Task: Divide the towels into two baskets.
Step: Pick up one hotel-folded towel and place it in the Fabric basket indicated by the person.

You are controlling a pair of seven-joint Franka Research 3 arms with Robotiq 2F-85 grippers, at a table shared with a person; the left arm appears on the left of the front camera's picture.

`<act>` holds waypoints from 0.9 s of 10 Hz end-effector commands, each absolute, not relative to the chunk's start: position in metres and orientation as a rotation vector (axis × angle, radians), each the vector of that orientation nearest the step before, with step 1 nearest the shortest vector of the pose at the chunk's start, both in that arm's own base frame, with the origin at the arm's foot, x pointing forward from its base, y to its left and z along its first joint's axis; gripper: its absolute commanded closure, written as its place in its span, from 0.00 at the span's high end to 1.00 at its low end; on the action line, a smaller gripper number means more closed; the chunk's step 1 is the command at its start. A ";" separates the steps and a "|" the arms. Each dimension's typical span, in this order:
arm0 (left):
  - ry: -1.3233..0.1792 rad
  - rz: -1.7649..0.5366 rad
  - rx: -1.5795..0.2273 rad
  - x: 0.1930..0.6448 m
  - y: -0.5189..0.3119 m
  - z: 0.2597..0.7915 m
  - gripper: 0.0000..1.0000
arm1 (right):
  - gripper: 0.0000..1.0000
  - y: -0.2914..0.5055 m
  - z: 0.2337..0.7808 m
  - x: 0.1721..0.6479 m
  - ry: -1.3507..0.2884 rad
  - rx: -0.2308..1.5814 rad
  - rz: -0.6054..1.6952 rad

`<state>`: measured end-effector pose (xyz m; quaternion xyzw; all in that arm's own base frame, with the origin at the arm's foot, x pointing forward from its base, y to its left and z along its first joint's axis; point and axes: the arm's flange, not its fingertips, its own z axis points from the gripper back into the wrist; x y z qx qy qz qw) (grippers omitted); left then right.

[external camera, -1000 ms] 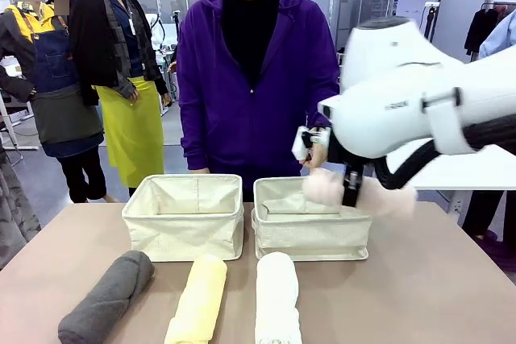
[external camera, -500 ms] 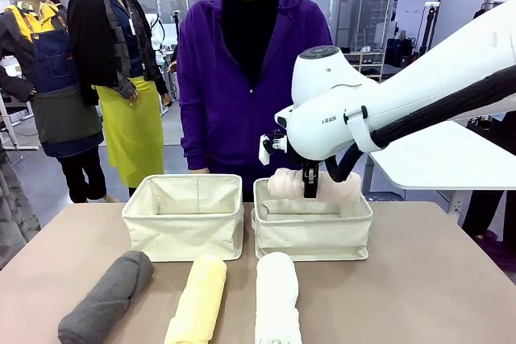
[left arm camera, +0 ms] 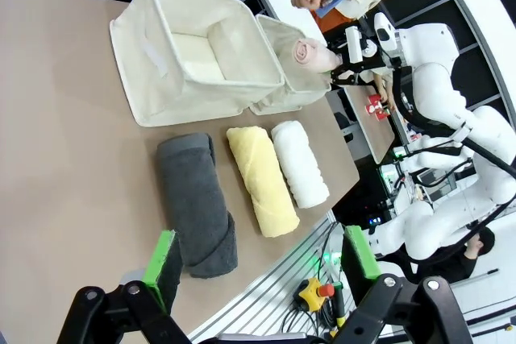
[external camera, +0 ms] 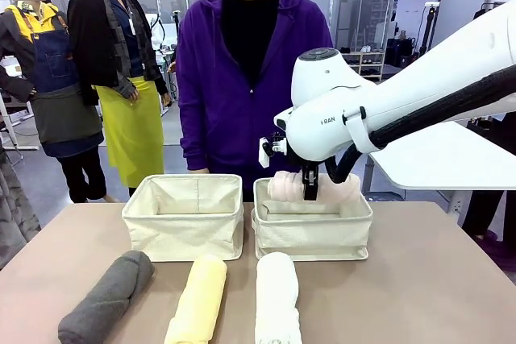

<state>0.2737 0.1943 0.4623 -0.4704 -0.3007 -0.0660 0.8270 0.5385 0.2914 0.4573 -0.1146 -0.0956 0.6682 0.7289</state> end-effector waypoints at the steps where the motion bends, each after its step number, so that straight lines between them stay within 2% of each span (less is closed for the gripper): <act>1: -0.665 -0.160 -1.016 0.273 0.197 0.464 1.00 | 0.37 0.292 0.451 0.561 -0.206 -0.177 1.603; 7: -0.665 -0.160 -1.016 0.273 0.197 0.464 1.00 | 0.37 0.296 0.409 0.608 -0.164 -0.201 1.698; 8: -0.665 -0.160 -1.016 0.273 0.197 0.464 1.00 | 0.56 0.294 0.408 0.610 -0.162 -0.195 1.691; 9: -0.665 -0.160 -1.016 0.273 0.197 0.464 1.00 | 0.71 0.294 0.407 0.610 -0.163 -0.197 1.690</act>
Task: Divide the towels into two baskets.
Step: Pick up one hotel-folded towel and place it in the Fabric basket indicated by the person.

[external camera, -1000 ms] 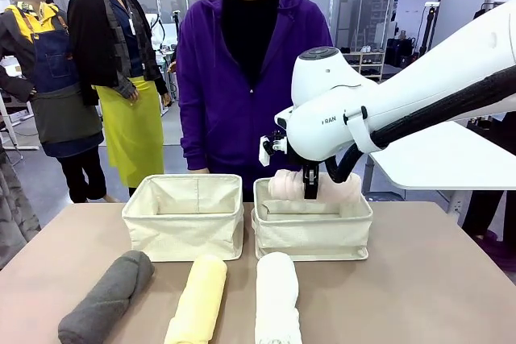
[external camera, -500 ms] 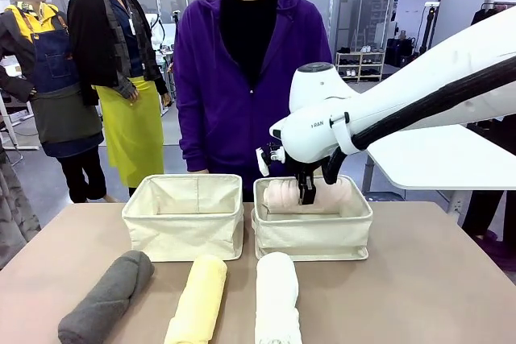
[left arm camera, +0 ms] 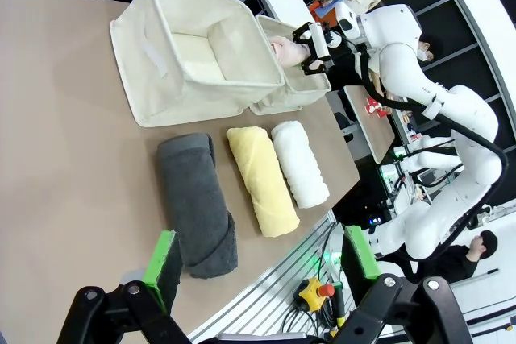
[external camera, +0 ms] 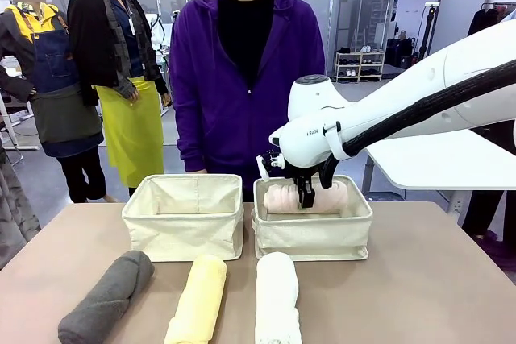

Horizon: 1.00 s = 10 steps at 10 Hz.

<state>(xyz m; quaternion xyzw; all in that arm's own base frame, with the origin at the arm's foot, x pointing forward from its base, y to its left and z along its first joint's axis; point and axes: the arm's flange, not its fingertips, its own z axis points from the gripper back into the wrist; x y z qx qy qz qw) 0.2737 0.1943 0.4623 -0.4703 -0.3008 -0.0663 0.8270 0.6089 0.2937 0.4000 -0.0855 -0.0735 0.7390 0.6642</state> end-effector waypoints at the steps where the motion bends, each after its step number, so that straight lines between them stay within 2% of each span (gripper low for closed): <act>1: -0.665 -0.160 -1.016 0.273 0.197 0.464 1.00 | 0.90 0.293 0.407 0.610 -0.163 -0.197 1.683; 2: -0.665 -0.160 -1.016 0.273 0.197 0.464 1.00 | 1.00 0.293 0.406 0.610 -0.160 -0.200 1.676; 4: -0.665 -0.160 -1.016 0.273 0.197 0.464 1.00 | 1.00 0.290 0.404 0.610 -0.167 -0.190 1.652; 5: -0.665 -0.160 -1.016 0.273 0.197 0.464 1.00 | 0.87 0.286 0.403 0.609 -0.167 -0.201 1.618; 10: -0.665 -0.160 -1.016 0.273 0.197 0.464 1.00 | 0.87 0.291 0.403 0.611 -0.168 -0.195 1.663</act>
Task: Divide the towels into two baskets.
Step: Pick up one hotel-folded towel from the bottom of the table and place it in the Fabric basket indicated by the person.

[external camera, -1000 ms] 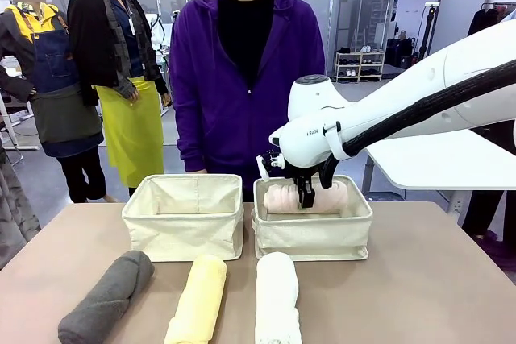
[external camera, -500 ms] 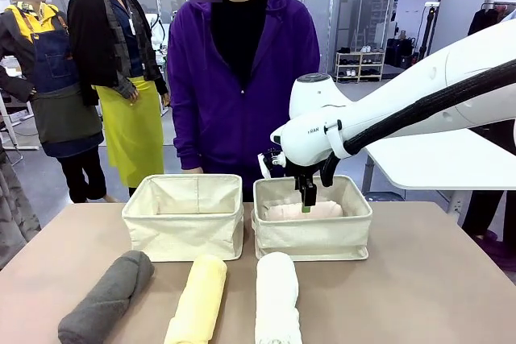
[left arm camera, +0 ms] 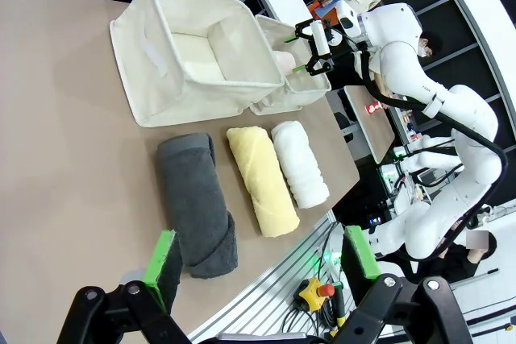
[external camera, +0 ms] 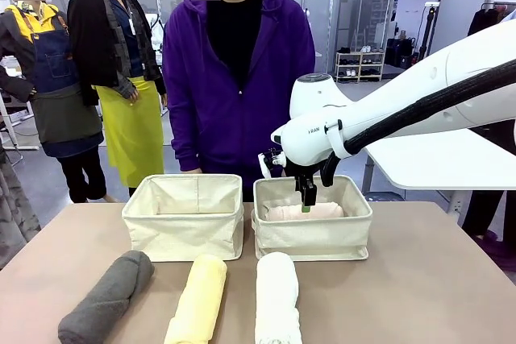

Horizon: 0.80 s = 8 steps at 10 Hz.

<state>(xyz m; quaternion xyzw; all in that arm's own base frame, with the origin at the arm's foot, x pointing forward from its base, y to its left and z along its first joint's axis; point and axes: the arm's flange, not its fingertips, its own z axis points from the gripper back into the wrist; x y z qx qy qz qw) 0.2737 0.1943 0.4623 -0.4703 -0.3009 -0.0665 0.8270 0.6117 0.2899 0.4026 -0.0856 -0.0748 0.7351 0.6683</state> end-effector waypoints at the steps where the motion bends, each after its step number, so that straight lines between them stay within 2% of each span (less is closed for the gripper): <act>1: -0.665 -0.160 -1.016 0.273 0.197 0.464 1.00 | 0.87 0.291 0.403 0.611 -0.168 -0.195 1.663; 8: -0.665 -0.160 -1.016 0.273 0.197 0.464 1.00 | 0.87 0.291 0.403 0.611 -0.168 -0.195 1.663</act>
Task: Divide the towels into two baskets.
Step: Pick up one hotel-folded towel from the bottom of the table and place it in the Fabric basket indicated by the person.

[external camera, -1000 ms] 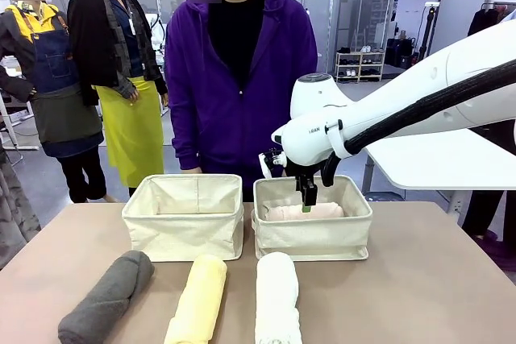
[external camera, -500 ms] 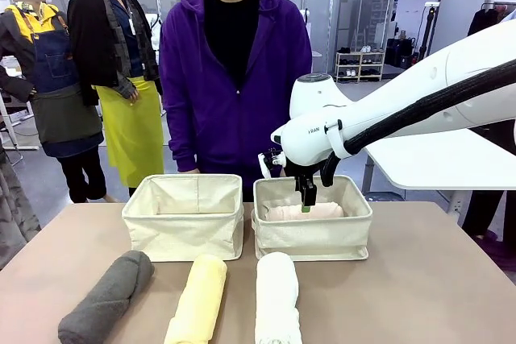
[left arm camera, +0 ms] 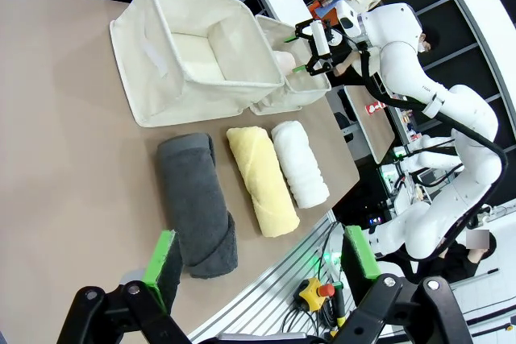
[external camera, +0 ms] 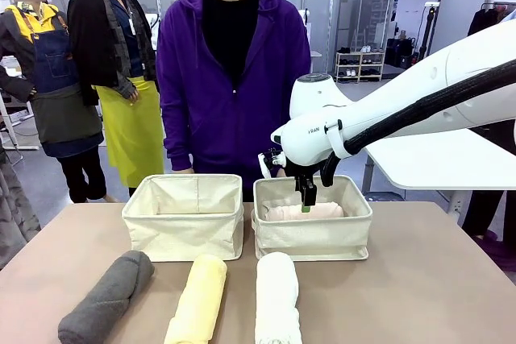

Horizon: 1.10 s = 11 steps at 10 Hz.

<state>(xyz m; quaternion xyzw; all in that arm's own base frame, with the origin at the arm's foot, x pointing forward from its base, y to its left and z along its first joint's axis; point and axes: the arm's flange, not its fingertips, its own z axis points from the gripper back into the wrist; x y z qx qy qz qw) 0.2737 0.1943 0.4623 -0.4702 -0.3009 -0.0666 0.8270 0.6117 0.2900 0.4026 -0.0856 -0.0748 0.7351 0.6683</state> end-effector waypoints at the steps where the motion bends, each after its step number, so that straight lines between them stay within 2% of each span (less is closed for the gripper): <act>1: -0.665 -0.160 -1.016 0.273 0.197 0.464 1.00 | 0.88 0.290 0.403 0.612 -0.169 -0.193 1.658; 4: -0.665 -0.160 -1.016 0.273 0.197 0.464 1.00 | 0.88 0.283 0.449 0.537 -0.183 -0.212 1.642; 7: -0.665 -0.160 -1.016 0.273 0.197 0.464 1.00 | 0.88 0.213 0.488 0.480 -0.284 -0.012 1.443; 9: -0.665 -0.160 -1.016 0.273 0.197 0.464 1.00 | 0.88 0.130 0.511 0.451 -0.289 0.216 1.276; 11: -0.665 -0.160 -1.016 0.273 0.197 0.464 1.00 | 0.88 0.070 0.507 0.425 -0.308 0.553 1.149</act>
